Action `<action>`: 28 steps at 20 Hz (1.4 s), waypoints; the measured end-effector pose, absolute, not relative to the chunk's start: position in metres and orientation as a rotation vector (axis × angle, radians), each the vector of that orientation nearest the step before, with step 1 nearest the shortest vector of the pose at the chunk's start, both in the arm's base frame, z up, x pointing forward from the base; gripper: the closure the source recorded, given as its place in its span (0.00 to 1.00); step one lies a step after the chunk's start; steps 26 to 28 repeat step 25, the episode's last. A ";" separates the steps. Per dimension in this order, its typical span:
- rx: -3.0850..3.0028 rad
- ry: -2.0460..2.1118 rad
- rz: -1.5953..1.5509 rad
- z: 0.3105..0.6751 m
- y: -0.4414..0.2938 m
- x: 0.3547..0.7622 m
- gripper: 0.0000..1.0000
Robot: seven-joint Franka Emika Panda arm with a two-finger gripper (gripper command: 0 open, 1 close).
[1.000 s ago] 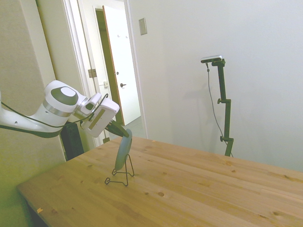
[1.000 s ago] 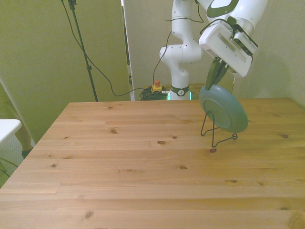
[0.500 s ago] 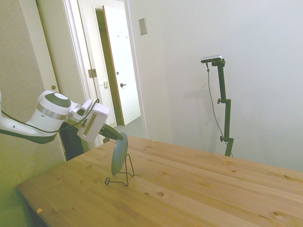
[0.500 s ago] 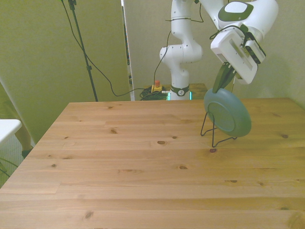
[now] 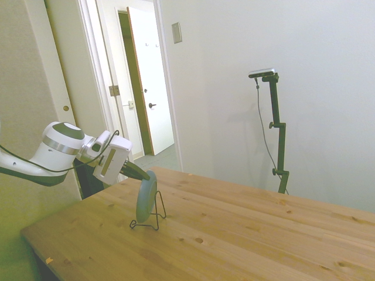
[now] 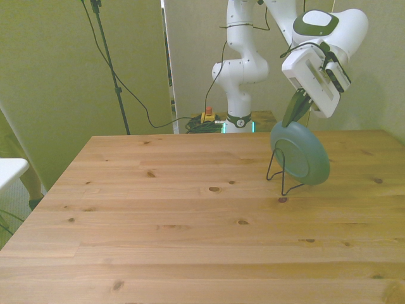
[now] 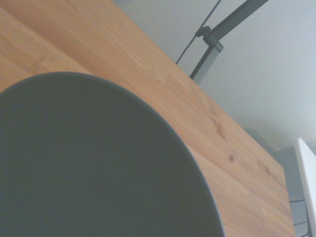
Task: Load the plate
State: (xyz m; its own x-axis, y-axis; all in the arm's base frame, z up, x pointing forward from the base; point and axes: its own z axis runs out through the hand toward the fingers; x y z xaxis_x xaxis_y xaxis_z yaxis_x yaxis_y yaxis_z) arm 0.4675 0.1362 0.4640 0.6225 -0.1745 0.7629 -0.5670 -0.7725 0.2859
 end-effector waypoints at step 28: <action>2.575 -0.680 1.029 0.544 0.088 0.433 0.00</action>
